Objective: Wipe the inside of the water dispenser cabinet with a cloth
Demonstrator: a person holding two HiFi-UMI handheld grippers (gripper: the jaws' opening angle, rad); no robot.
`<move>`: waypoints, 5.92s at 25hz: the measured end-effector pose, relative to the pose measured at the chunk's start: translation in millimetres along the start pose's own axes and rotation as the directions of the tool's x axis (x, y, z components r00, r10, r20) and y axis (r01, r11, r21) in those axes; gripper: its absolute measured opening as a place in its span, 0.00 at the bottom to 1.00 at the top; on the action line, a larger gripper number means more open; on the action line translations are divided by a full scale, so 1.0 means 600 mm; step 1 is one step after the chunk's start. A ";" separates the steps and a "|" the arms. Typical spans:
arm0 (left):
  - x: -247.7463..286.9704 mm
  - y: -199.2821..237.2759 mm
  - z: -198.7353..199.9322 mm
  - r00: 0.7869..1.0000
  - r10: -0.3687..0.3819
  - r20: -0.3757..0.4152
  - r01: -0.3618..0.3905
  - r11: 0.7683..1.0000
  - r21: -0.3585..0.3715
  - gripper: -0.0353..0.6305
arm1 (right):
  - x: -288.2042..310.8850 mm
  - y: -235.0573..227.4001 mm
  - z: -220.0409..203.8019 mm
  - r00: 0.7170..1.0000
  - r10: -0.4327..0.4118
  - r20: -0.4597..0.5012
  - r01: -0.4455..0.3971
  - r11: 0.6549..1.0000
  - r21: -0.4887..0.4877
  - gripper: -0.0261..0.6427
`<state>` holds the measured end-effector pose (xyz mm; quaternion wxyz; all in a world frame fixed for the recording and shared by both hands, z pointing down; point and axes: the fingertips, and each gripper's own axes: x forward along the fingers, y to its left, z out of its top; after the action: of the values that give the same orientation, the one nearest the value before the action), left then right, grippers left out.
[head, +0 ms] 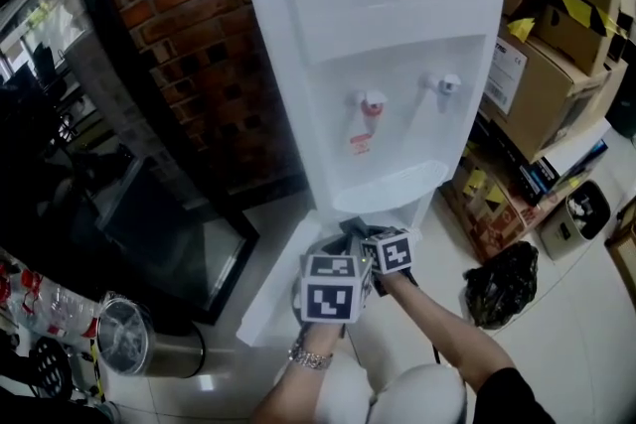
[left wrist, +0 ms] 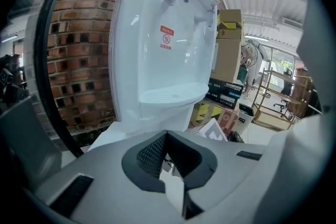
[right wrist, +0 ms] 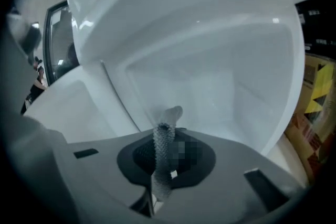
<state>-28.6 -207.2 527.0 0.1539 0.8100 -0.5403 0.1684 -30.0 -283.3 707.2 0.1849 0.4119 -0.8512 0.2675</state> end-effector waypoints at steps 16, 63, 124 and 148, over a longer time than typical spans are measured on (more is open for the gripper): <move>-0.011 0.016 0.014 0.999 -0.007 0.033 0.007 1.000 -0.003 0.06 | -0.040 -0.052 -0.004 0.999 -0.049 0.012 0.048 0.994 0.097 0.07; -0.022 0.020 0.023 0.998 0.019 0.062 -0.019 1.000 0.002 0.06 | 0.005 -0.098 -0.054 0.981 -0.179 -0.068 0.170 0.978 -0.123 0.07; 0.057 0.017 -0.019 1.000 0.007 -0.012 -0.008 1.000 -0.023 0.06 | -0.071 -0.261 0.027 0.953 -0.290 0.087 0.282 0.955 0.087 0.07; 0.055 0.030 -0.022 1.000 0.010 -0.016 -0.011 0.999 -0.038 0.06 | 0.046 -0.097 0.007 0.992 -0.091 0.085 0.098 0.992 -0.081 0.07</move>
<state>-34.8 -235.5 554.5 0.1726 0.8026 -0.5464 0.1656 -0.3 -332.7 736.3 0.1802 0.4538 -0.8483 0.2049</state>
